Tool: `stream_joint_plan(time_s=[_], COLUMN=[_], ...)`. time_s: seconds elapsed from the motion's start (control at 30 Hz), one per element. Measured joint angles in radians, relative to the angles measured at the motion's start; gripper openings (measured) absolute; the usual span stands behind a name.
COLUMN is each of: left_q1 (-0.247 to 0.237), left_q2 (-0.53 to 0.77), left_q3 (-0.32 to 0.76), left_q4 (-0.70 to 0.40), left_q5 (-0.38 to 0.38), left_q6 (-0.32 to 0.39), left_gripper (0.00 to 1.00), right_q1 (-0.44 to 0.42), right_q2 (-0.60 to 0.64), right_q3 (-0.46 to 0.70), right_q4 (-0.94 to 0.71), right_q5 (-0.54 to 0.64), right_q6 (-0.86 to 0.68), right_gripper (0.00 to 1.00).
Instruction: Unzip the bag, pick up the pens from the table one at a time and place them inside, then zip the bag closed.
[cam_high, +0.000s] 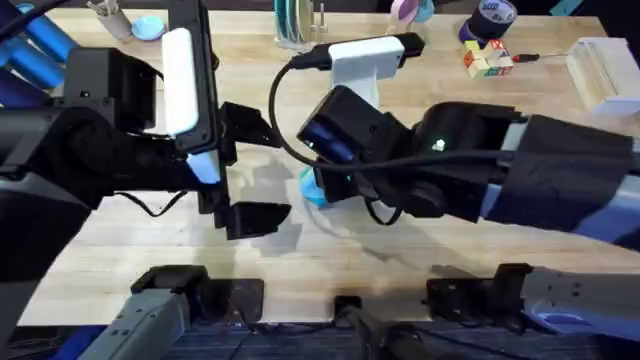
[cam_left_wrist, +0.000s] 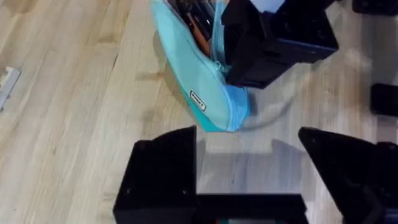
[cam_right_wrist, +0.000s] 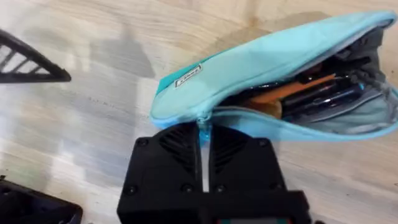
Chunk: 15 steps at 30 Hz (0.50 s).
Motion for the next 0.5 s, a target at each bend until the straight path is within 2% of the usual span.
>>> stream_joint_plan(time_s=[0.5], left_q1=[0.000], left_q2=[0.000], left_q3=[0.000], left_q4=[0.000], left_q5=[0.000], left_q6=[0.000], left_gripper=[0.993], right_q1=[0.000], right_q2=[-0.087], right_q3=[0.029], right_q4=[-0.002], right_q5=[-0.015], right_q6=[-0.064], right_gripper=[0.030])
